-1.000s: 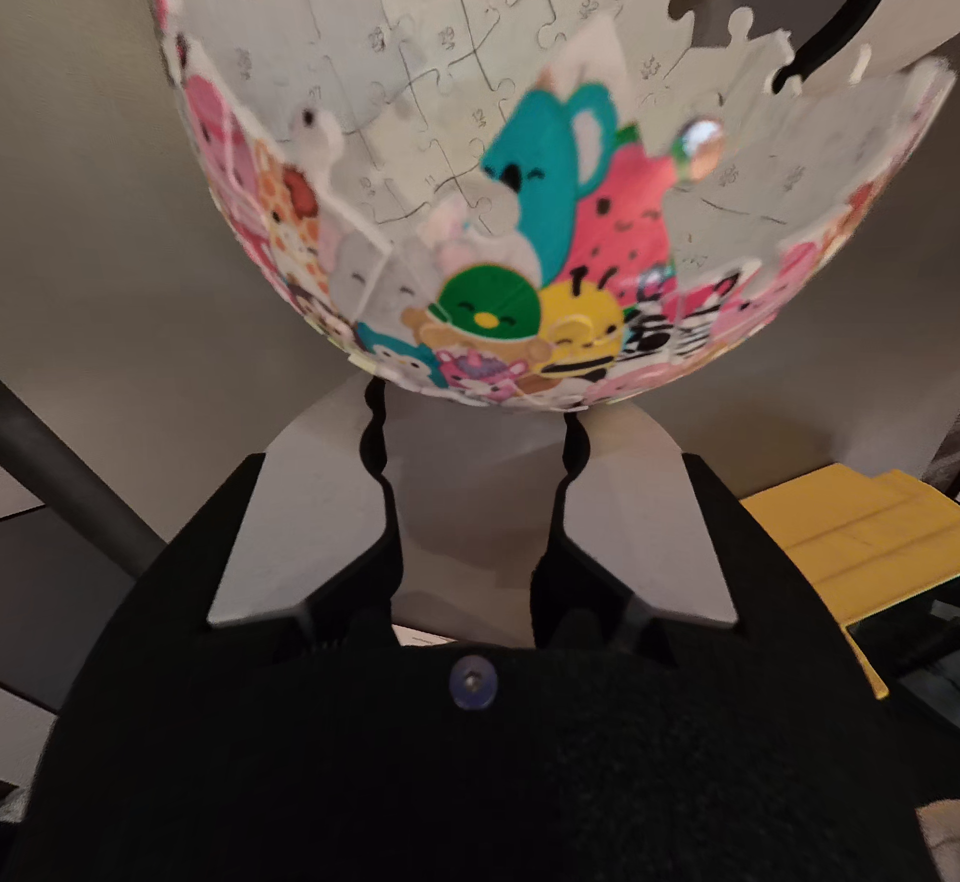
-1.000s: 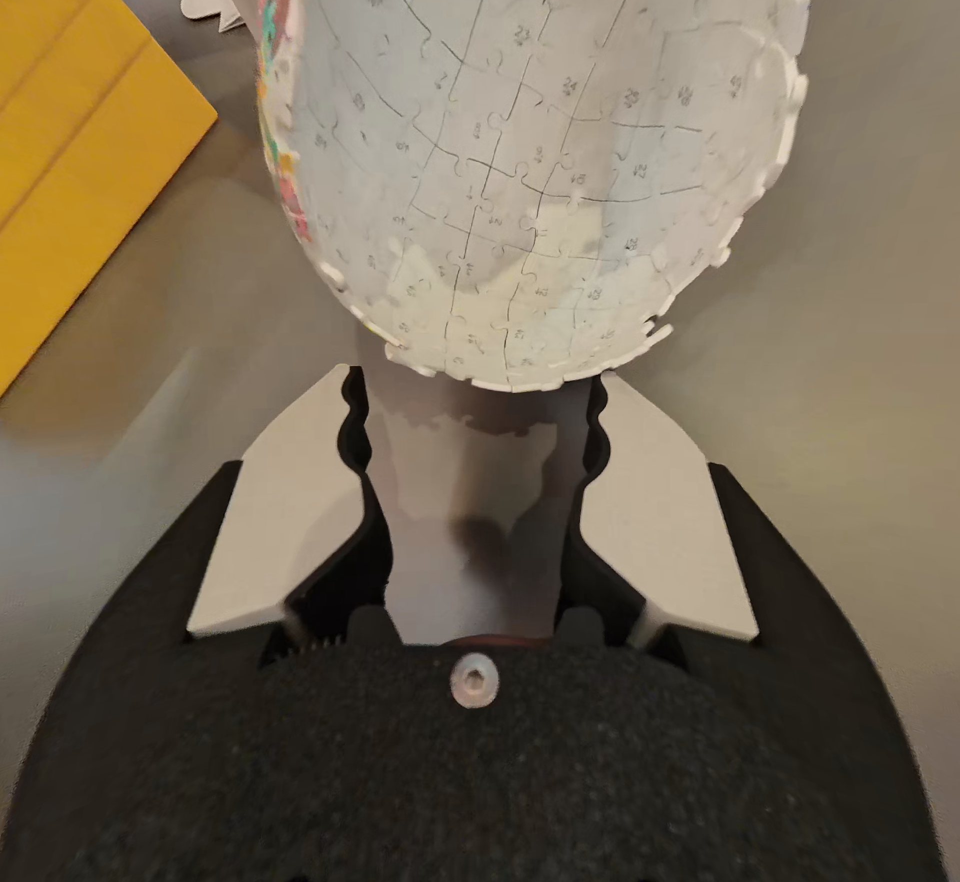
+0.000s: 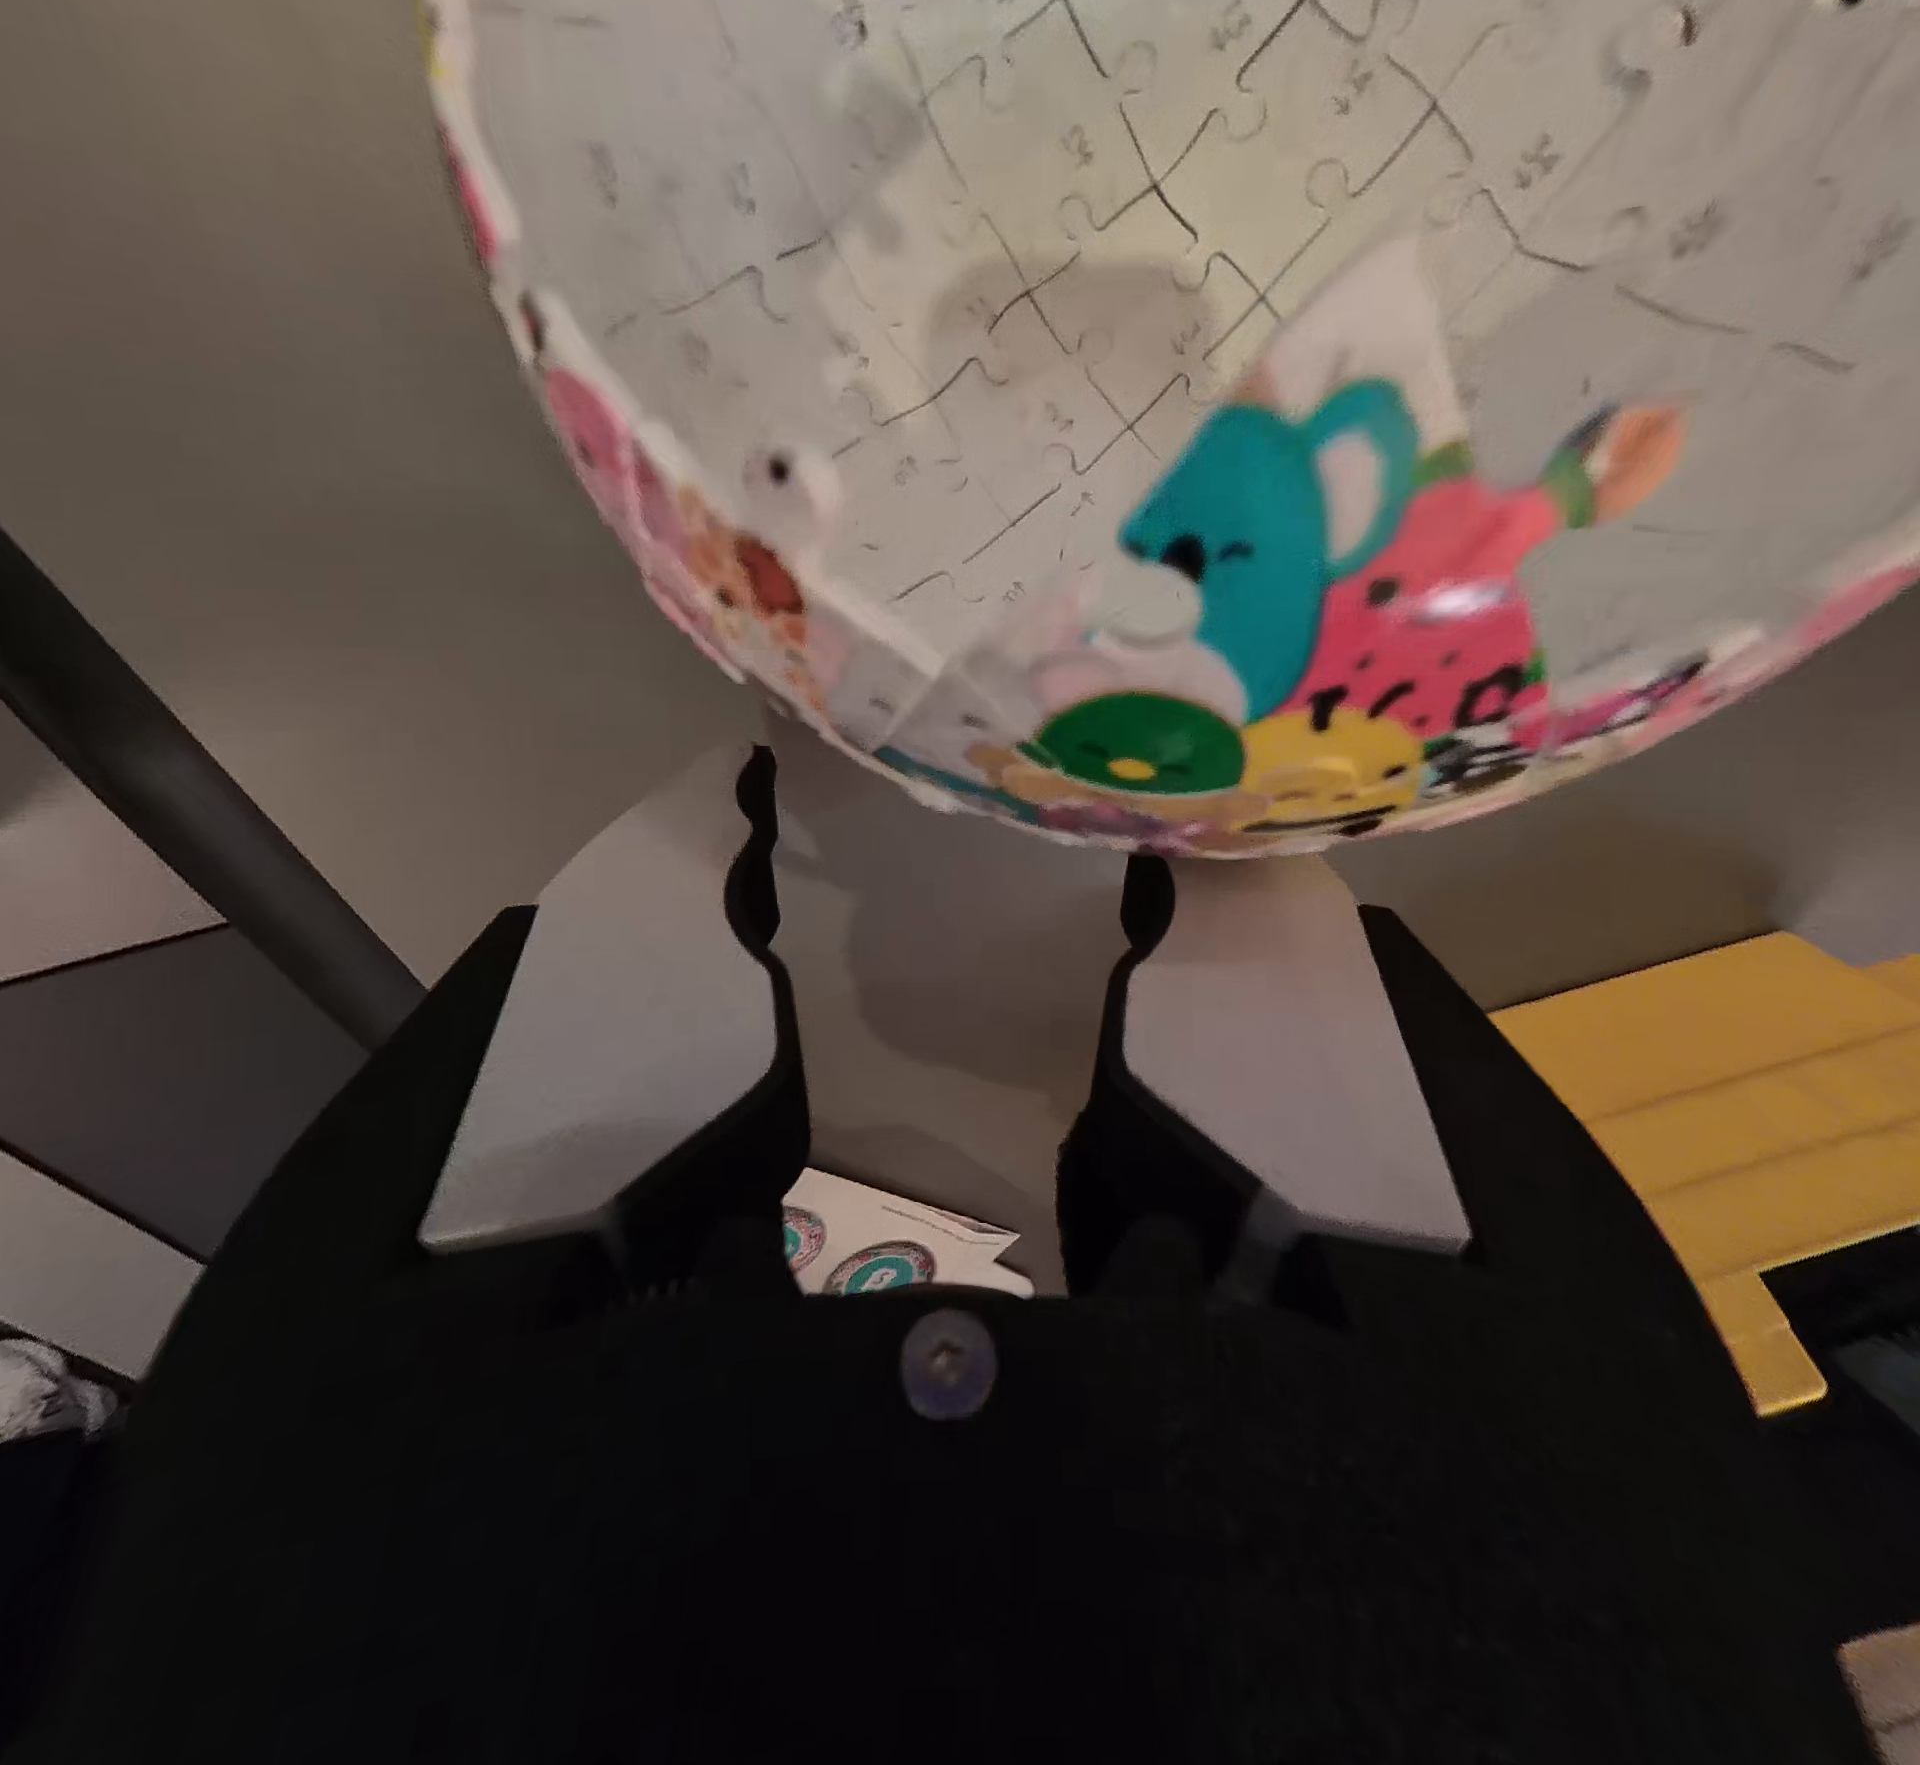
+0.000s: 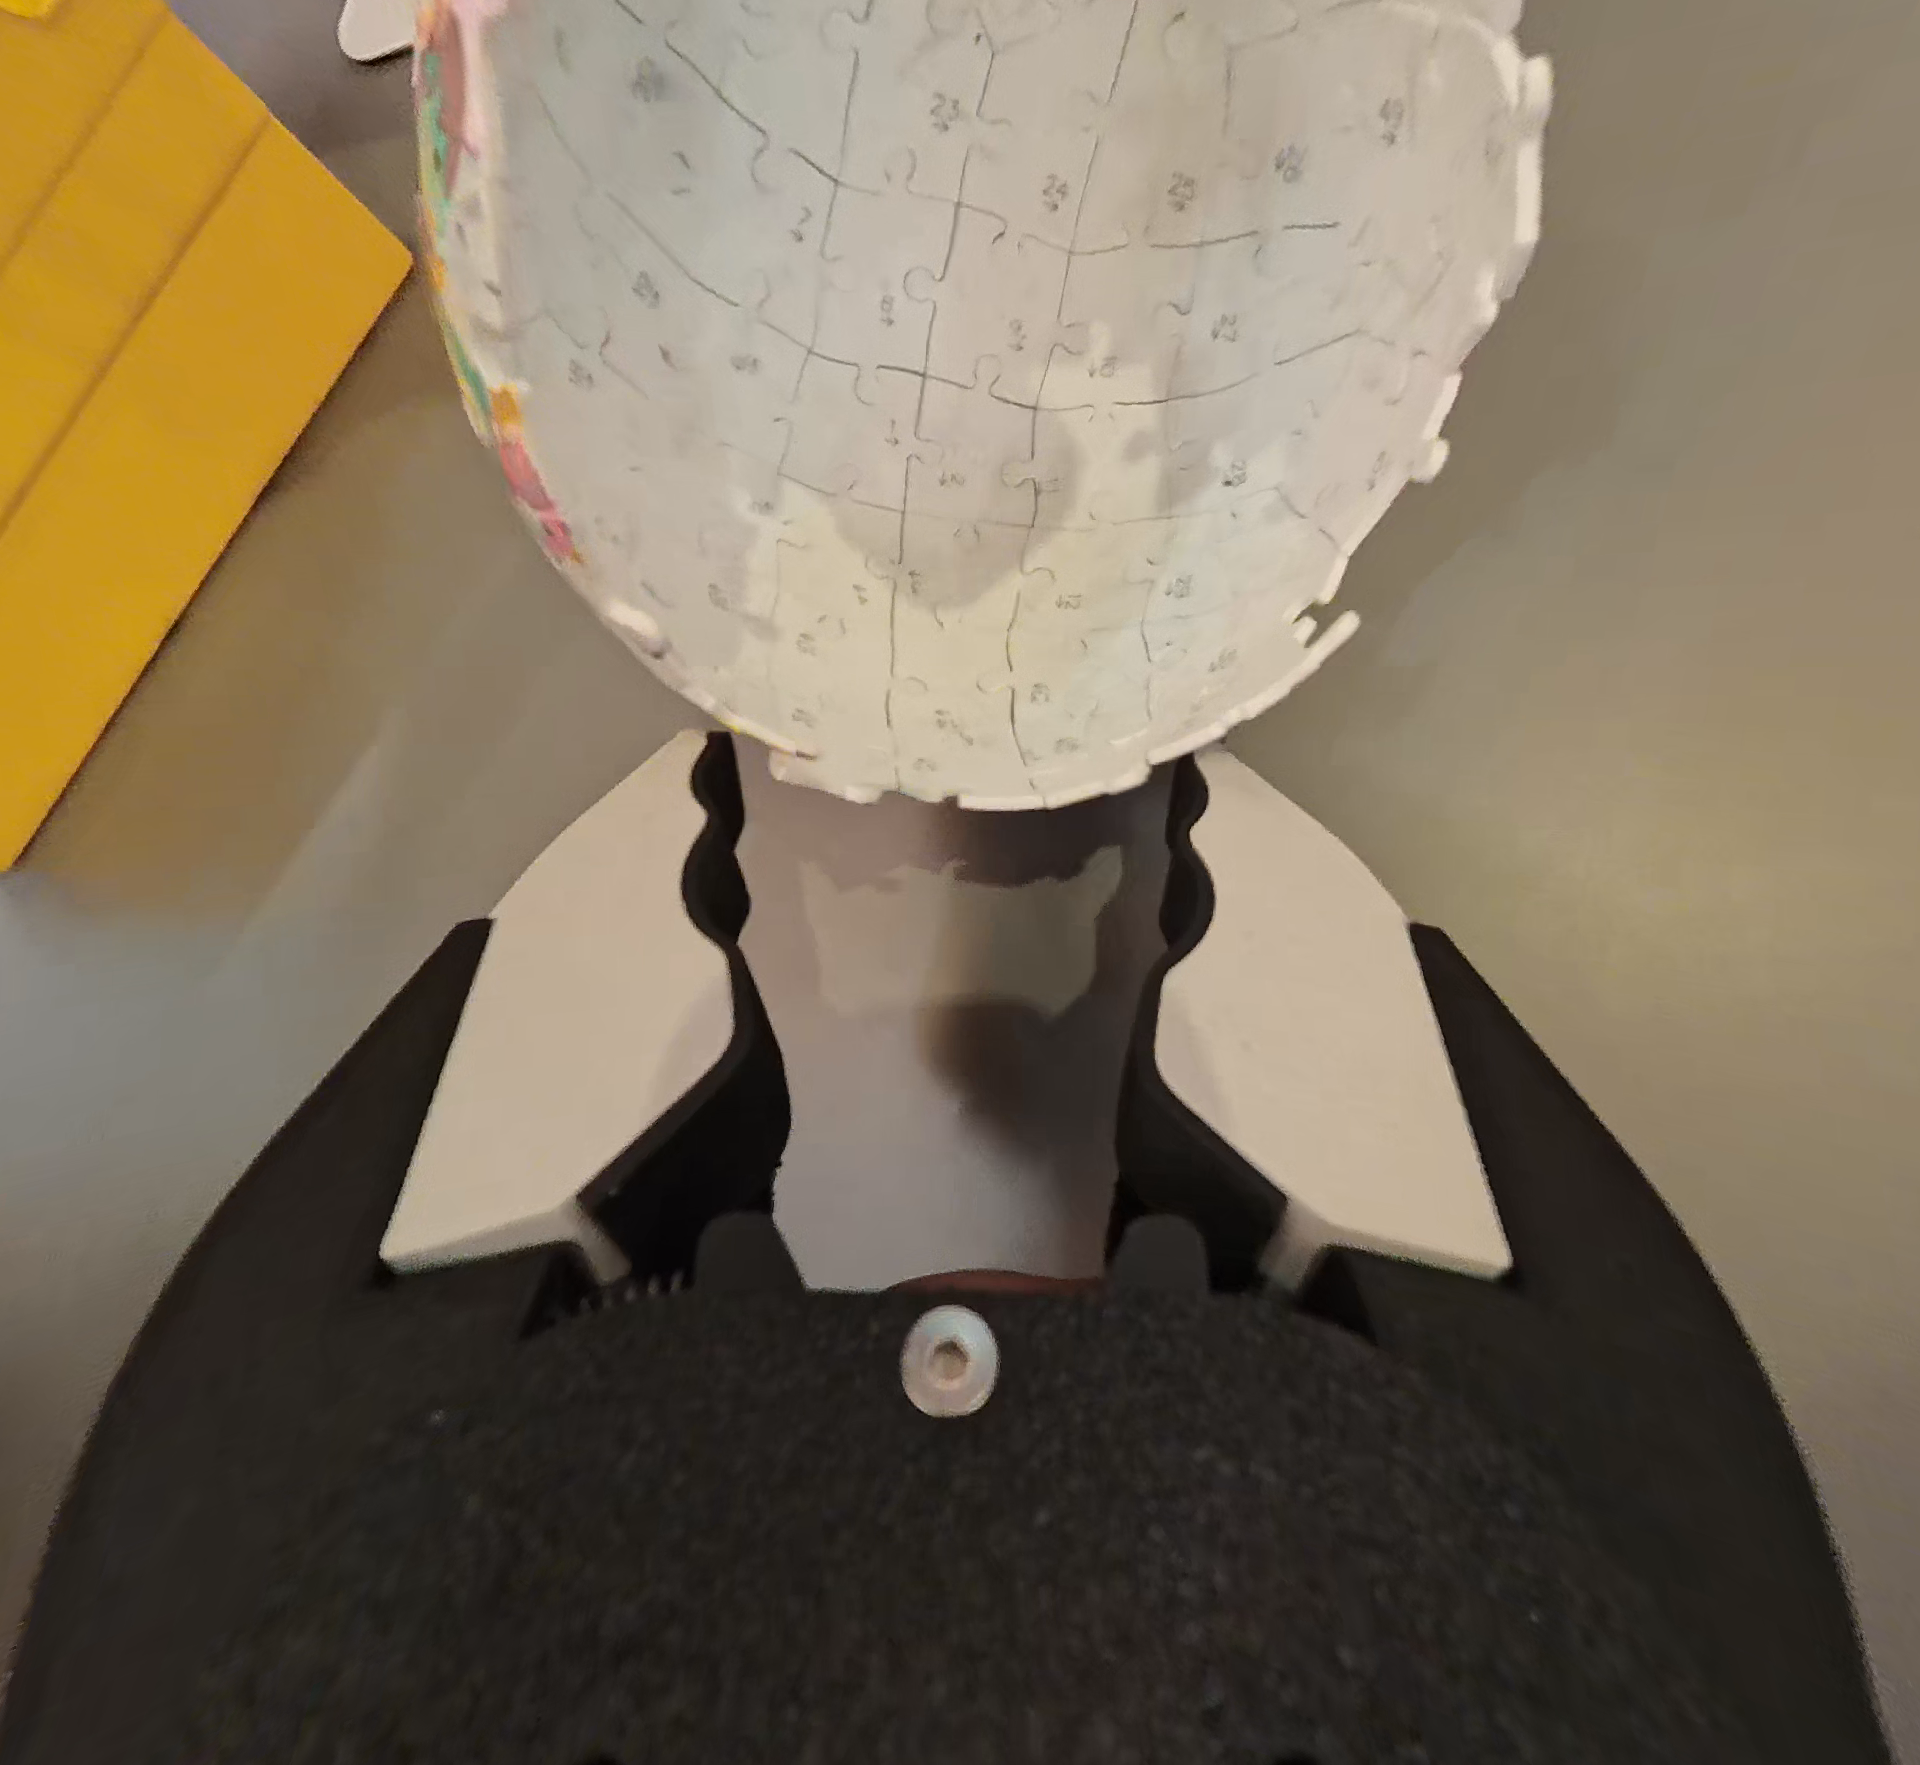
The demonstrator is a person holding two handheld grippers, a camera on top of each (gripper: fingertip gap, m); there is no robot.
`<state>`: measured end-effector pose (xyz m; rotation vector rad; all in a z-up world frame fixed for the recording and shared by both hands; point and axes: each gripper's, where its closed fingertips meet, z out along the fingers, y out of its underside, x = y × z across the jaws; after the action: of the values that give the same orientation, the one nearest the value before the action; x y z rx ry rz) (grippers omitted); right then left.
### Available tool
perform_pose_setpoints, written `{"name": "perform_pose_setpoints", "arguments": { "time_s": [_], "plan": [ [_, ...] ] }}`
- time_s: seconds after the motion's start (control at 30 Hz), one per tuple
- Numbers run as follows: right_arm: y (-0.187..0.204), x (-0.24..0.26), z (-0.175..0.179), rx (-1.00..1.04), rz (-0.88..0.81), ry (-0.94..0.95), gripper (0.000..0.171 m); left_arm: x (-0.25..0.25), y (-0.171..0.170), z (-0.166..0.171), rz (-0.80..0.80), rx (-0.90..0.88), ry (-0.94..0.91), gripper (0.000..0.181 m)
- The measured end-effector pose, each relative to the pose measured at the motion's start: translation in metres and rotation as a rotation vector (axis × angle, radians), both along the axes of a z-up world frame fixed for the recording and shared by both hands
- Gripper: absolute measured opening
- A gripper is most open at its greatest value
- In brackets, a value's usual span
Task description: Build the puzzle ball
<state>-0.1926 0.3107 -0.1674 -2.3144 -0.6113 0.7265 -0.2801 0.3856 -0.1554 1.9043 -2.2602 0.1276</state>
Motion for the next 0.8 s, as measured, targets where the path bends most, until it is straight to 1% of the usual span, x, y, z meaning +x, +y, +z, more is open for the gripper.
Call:
{"name": "perform_pose_setpoints", "arguments": {
  "time_s": [0.1,0.2,0.4,0.5,0.6,0.8],
  "plan": [
    [0.001,0.001,0.001,0.001,0.002,0.014,0.08,0.001,-0.004,0.0,-0.026,-0.008,0.002,0.063],
    [0.004,0.002,0.001,0.007,0.009,0.019,0.081,0.002,-0.004,0.002,-0.012,-0.001,-0.023,0.063],
    [0.01,-0.001,0.006,0.043,0.031,-0.017,0.086,0.001,-0.01,0.013,-0.015,0.041,-0.056,0.064],
    [0.011,-0.004,0.007,0.052,0.05,-0.032,0.086,-0.003,-0.016,0.016,-0.016,0.046,-0.049,0.064],
    [0.011,-0.005,0.007,0.059,0.057,-0.036,0.086,-0.005,-0.019,0.015,0.007,0.046,-0.052,0.069],
    [0.006,0.0,0.001,0.061,0.081,-0.052,0.085,-0.014,-0.027,0.008,0.029,0.034,-0.051,0.069]
  ]
}}
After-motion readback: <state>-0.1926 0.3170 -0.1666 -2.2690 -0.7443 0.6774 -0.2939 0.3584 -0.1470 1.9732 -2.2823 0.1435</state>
